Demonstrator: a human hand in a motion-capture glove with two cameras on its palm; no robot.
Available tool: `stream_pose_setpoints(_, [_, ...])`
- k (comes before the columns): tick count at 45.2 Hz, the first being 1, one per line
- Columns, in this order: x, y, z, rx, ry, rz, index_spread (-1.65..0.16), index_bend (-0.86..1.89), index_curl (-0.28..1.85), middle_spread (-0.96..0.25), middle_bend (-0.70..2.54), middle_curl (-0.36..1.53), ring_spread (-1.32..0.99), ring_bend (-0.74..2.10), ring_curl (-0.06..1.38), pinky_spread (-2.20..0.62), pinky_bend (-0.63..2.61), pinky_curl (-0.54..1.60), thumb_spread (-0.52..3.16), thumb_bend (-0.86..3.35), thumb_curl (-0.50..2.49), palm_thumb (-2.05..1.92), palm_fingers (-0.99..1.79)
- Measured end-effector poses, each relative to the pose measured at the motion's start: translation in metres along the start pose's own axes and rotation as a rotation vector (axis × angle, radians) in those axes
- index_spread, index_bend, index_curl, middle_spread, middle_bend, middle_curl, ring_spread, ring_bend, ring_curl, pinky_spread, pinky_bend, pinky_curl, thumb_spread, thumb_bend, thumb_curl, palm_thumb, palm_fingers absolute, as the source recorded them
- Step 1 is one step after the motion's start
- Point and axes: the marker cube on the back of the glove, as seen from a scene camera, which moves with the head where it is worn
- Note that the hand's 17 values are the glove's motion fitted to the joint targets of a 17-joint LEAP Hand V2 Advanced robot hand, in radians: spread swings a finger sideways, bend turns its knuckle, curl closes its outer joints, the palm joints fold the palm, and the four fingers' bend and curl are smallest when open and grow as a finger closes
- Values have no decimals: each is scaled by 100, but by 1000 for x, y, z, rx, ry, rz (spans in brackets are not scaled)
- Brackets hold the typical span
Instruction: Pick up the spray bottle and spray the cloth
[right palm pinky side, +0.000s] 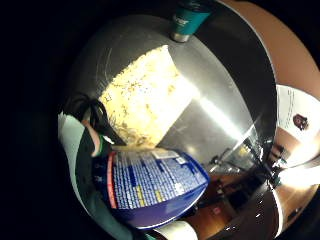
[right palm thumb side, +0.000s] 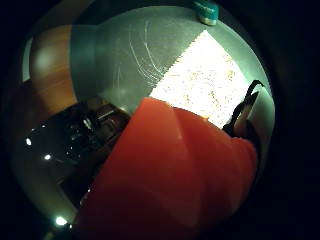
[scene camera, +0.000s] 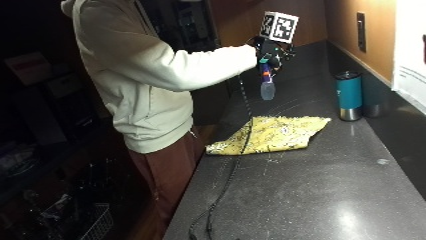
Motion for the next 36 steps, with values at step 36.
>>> stream_pose_setpoints(36, [-106,-56,-30,326,-428,-244,-15,45,53,-11,57,48,-18,51,42,-20,34,37,25,-3,80,93,137])
